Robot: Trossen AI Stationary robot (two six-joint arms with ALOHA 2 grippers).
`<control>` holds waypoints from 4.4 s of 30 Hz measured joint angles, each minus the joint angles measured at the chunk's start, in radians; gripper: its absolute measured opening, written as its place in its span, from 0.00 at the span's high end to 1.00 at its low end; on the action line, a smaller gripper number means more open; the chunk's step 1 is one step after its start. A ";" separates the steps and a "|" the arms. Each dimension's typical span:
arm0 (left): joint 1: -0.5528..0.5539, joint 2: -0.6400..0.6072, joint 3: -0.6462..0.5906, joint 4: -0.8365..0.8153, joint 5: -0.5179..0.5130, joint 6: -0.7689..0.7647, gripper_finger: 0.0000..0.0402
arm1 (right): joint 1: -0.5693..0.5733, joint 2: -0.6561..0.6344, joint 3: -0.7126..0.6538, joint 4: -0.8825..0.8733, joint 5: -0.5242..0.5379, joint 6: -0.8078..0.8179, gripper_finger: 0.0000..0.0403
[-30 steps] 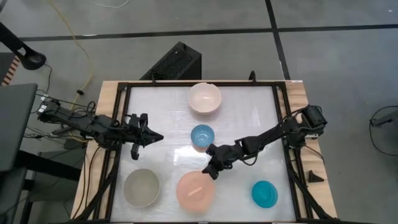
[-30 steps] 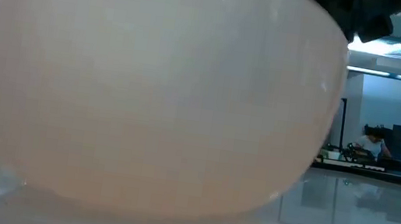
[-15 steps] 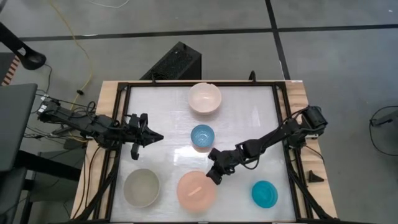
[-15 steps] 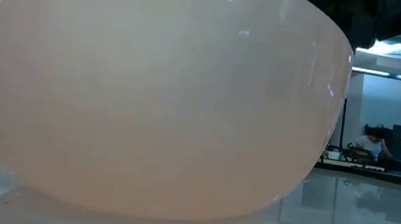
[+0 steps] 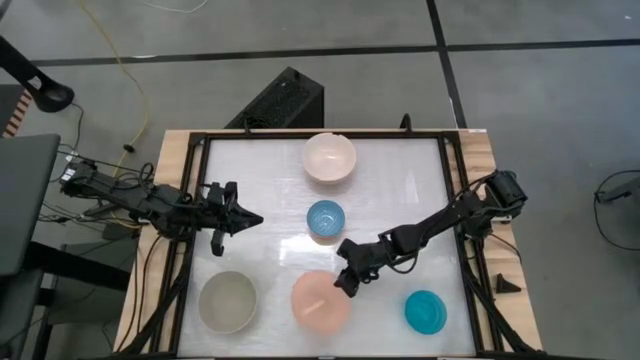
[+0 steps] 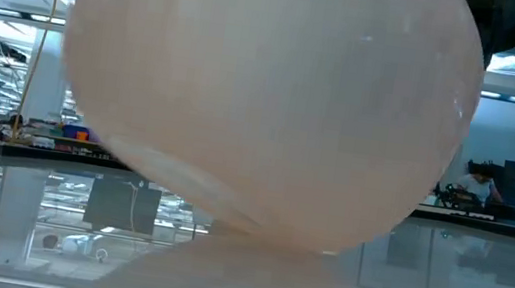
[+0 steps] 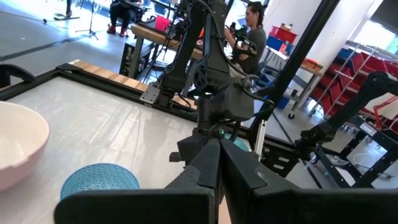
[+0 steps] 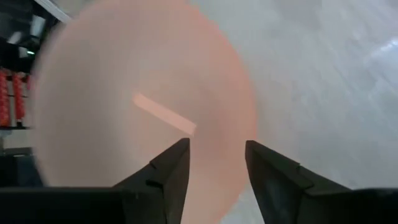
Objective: Nest bowls inside each other
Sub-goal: Stack the orange bowl on top of the white bowl, then stack the gray bowl on top of the orange bowl
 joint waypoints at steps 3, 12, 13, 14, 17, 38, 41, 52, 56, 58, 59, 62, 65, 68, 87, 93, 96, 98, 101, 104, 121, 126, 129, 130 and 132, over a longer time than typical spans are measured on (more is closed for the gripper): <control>0.000 0.000 0.000 0.000 0.000 -0.002 1.00 | -0.001 0.000 0.000 0.002 0.000 0.003 0.52; 0.000 0.000 0.000 0.000 0.000 -0.010 1.00 | -0.001 0.000 0.000 0.010 0.003 0.012 0.52; 0.000 0.000 0.000 0.000 0.000 -0.011 1.00 | -0.001 0.000 0.000 0.017 0.003 0.011 0.52; 0.000 0.000 0.000 0.000 0.000 -0.011 1.00 | -0.001 0.000 0.000 0.032 0.006 0.007 0.52; 0.000 0.000 0.000 0.000 0.000 -0.011 1.00 | -0.001 0.000 0.000 0.056 0.016 0.006 0.52; 0.000 0.000 -0.001 -0.003 0.001 -0.026 1.00 | 0.038 0.128 0.006 0.197 -0.077 0.068 0.52; 0.000 0.001 -0.001 -0.003 0.001 -0.026 1.00 | 0.037 0.189 0.026 0.248 -0.152 0.087 0.55; 0.000 0.000 -0.001 -0.004 -0.008 -0.047 1.00 | -0.031 0.379 0.196 0.470 -0.356 0.000 0.93; 0.000 0.000 -0.001 -0.003 -0.008 -0.054 1.00 | -0.096 0.357 0.213 0.480 -0.338 -0.058 0.93; 0.000 -0.001 -0.001 -0.001 -0.008 -0.055 1.00 | -0.135 0.336 0.212 0.502 -0.336 -0.097 0.93; 0.000 -0.001 -0.001 -0.001 -0.008 -0.054 1.00 | -0.156 0.321 0.212 0.510 -0.329 -0.114 0.93; 0.000 -0.011 -0.001 0.004 -0.008 -0.054 1.00 | -0.224 0.272 0.205 0.497 -0.309 -0.185 0.93; 0.000 -0.035 0.000 0.012 -0.012 -0.051 1.00 | -0.308 0.204 0.206 0.447 -0.283 -0.265 0.93; 0.000 -0.075 -0.001 0.017 -0.018 -0.033 1.00 | -0.400 0.126 0.207 0.349 -0.254 -0.342 0.93; 0.001 -0.102 0.000 -0.249 -0.011 -0.203 1.00 | -0.957 -0.056 0.446 -0.456 -0.135 -0.786 0.93; 0.001 -0.013 0.000 -0.226 -0.040 -0.257 1.00 | -1.034 0.099 0.668 -0.797 -0.154 -0.943 0.93; 0.001 0.026 0.000 -0.219 -0.068 -0.289 1.00 | -1.050 0.191 0.769 -0.901 -0.157 -1.019 0.93; 0.001 0.048 0.000 -0.220 -0.075 -0.305 1.00 | -1.050 0.245 0.830 -0.962 -0.163 -1.060 0.93; 0.001 0.079 0.000 -0.183 -0.083 -0.317 1.00 | -1.056 0.323 0.912 -1.026 -0.167 -1.107 0.92; 0.001 0.102 0.000 -0.139 -0.087 -0.319 1.00 | -1.055 0.391 0.977 -1.058 -0.172 -1.145 0.92; 0.001 0.146 0.000 -0.054 -0.104 -0.316 1.00 | -1.042 0.432 1.085 -1.130 -0.186 -1.151 0.45; 0.001 0.146 0.000 -0.202 -0.004 -0.325 1.00 | -1.037 0.331 1.085 -1.118 -0.218 -1.122 0.34; 0.000 0.146 0.000 -0.386 0.089 -0.368 1.00 | -1.024 0.251 1.085 -1.111 -0.245 -1.103 0.34; 0.000 0.146 0.000 -0.449 0.124 -0.373 1.00 | -1.017 0.225 1.085 -1.109 -0.256 -1.098 0.34; 0.000 0.146 0.000 -0.552 0.184 -0.369 1.00 | -1.004 0.167 1.085 -1.107 -0.273 -1.087 0.34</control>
